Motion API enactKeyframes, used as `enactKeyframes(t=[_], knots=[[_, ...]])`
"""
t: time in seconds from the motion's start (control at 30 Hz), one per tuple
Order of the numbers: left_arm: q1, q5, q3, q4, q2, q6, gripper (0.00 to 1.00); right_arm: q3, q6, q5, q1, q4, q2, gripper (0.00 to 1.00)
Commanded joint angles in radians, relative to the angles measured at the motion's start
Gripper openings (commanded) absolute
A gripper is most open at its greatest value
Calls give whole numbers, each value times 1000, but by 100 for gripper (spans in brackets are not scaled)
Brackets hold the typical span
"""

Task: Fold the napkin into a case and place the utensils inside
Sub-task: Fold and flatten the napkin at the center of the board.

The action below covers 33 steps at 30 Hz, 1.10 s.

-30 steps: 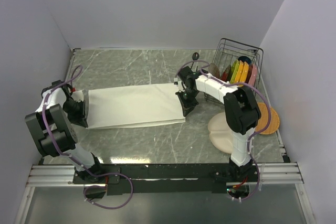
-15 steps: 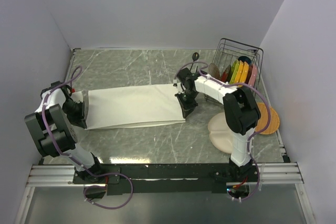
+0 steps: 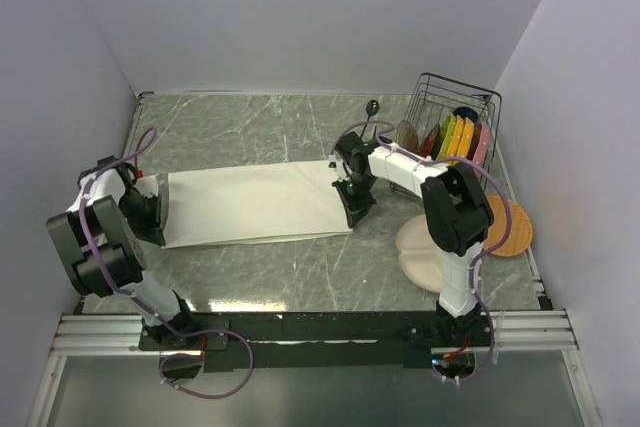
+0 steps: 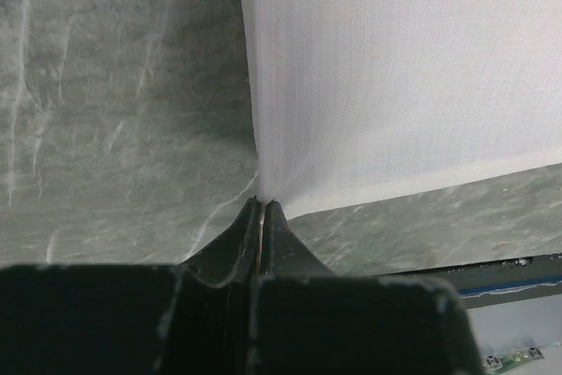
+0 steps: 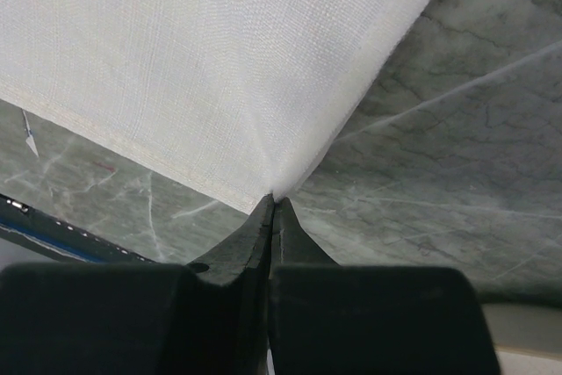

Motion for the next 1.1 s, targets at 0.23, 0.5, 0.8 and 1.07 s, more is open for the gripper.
enactKeyframes(t=[0.23,0.5,0.8,1.07], knots=[[7,17,-14,49,49,-10,1,57,5,37,16,-10,43,9],[21,67,71,-7,-32,24,59,123,-60,47,13,-62,-40,51],[12,261,492,61,-137,50,99,409,-143,59,3,53,-172,87],[2,523,333,520,-342,-66,99,482,-72,125,3,375,-172,97]])
